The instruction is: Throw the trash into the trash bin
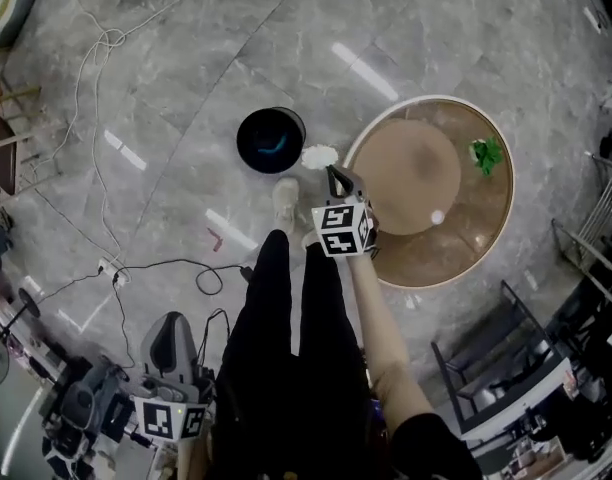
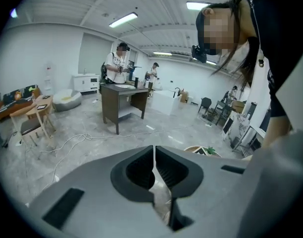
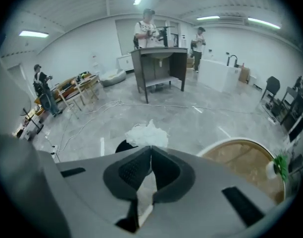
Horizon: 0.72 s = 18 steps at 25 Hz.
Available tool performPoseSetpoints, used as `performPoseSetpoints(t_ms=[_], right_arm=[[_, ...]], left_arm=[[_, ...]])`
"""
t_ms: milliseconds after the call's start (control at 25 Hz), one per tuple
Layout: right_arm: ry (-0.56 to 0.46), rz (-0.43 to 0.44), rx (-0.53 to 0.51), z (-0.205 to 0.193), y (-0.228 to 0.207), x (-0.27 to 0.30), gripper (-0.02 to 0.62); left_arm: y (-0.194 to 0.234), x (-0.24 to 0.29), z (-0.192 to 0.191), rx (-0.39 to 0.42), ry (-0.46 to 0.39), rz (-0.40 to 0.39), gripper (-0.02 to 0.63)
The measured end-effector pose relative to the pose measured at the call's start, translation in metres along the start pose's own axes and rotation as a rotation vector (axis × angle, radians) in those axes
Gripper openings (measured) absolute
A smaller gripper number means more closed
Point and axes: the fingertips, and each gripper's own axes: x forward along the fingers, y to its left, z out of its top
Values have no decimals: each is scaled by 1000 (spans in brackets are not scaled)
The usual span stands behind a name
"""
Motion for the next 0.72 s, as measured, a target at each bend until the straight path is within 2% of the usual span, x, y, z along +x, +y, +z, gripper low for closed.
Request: performPoseSetpoints(t_ms=[160,280,360,520,720], right_arm=[[-20,103,-99,37,64,28,16],[-1,154,-167,48,94,39,105],[8,179,-177,53,103,40,112],[20,174,-144,52,97,30,110],[-11,116,-54,53,61,-13,100]], left_arm=[[31,-18,-12,-52,4,83,17],[48,-27,-17,-93,-5,125,17],[55,-31,-17,-122,-16,141,17],[56,-24,-13,-129,-28,116,17],[38,1,6,-89,-51,15,17]])
